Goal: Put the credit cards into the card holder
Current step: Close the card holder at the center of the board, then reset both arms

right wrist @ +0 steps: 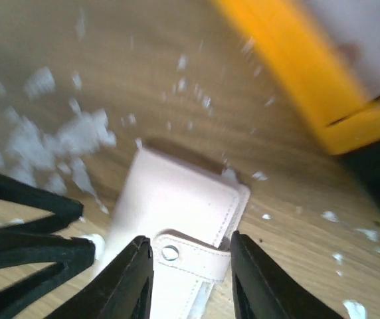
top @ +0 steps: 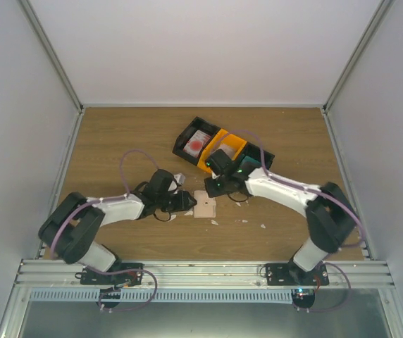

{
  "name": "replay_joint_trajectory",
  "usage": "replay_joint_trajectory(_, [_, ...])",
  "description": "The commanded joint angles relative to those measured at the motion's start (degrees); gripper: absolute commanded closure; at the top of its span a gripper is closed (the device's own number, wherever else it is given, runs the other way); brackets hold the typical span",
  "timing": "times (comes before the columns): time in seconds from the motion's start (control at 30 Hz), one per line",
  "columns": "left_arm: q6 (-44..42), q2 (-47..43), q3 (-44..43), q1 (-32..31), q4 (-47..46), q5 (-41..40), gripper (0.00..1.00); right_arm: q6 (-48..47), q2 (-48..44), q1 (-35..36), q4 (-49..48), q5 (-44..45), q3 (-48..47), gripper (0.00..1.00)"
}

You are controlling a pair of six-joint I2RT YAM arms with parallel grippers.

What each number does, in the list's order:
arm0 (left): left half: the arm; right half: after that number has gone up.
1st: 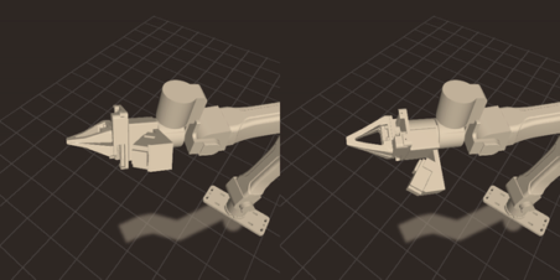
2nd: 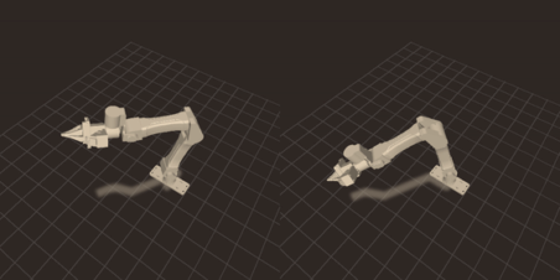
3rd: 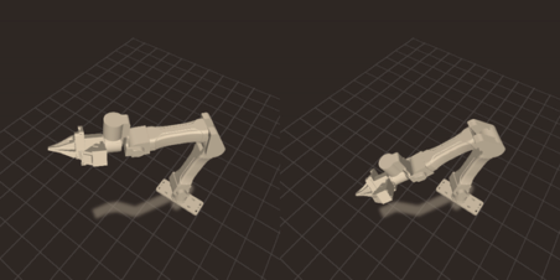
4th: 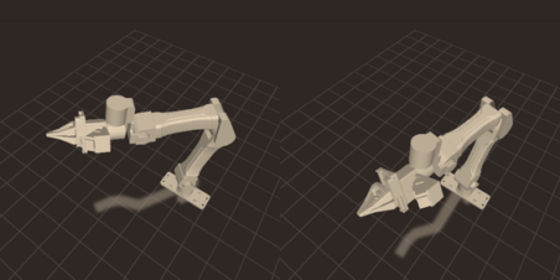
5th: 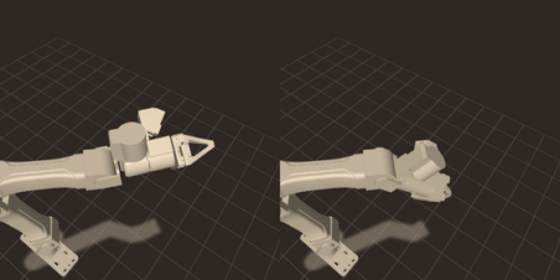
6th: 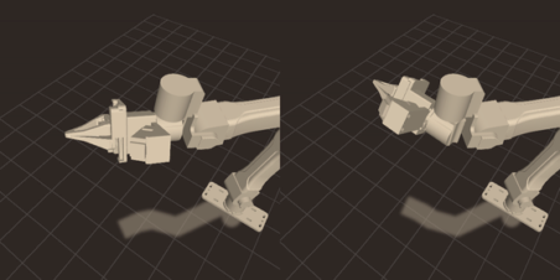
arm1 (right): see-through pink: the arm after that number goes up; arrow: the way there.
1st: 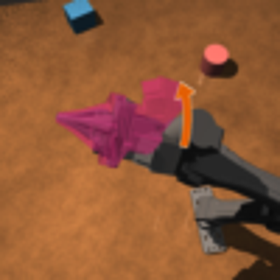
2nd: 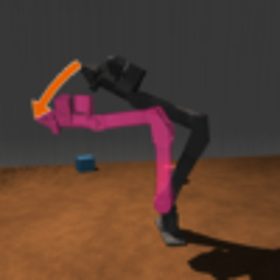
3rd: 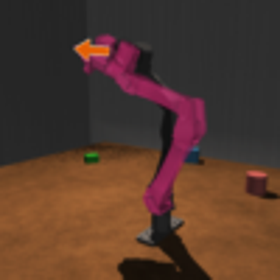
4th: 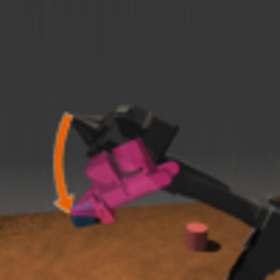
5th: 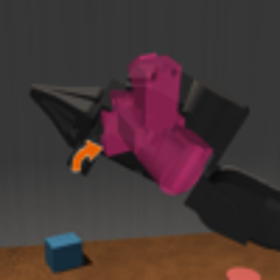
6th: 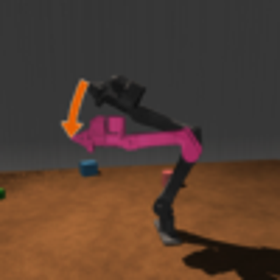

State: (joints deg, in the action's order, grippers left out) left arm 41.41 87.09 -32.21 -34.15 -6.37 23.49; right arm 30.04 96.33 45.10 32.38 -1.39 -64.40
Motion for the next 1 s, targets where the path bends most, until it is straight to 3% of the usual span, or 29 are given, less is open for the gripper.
replay_joint_trajectory(0.0, [-4.89, -9.39, -3.97, -0.22, 8.11, -8.82, 0.52, 1.73, -12.41, -0.65, -0.38, 13.27, 1.38, 0.59])
replay_joint_trajectory(0.1, [-6.98, -17.24, -5.72, -0.24, 13.47, -14.24, 0.39, 1.64, -20.81, -0.72, 1.58, 20.86, 3.18, 0.43])
replay_joint_trajectory(0.3, [-14.37, -33.11, -13.03, -0.04, 26.34, -24.73, 0.03, 1.08, -39.40, -0.72, 5.93, 30.72, 5.99, 0.21])
replay_joint_trajectory(0.33, [-15.10, -35.44, -14.68, -0.04, 29.31, -27.04, 0.01, 1.47, -42.67, -0.72, 7.08, 31.80, 6.31, 0.17])
replay_joint_trajectory(0.5, [-17.37, -46.96, -19.73, -0.08, 35.07, -34.98, 0.01, 3.01, -57.58, -0.72, 11.14, 37.38, 6.25, 0.01])
replay_joint_trajectory(0.7, [-21.36, -57.43, -23.21, -0.04, 38.86, -40.69, 0.01, 4.52, -67.13, -0.72, 17.39, 43.49, 2.86, 0.00])
replay_joint_trajectory(0.97, [-25.06, -60.06, -28.98, -0.07, 43.13, -43.20, 0.01, 5.84, -68.85, -0.76, 21.64, 46.97, -0.99, 0.00])
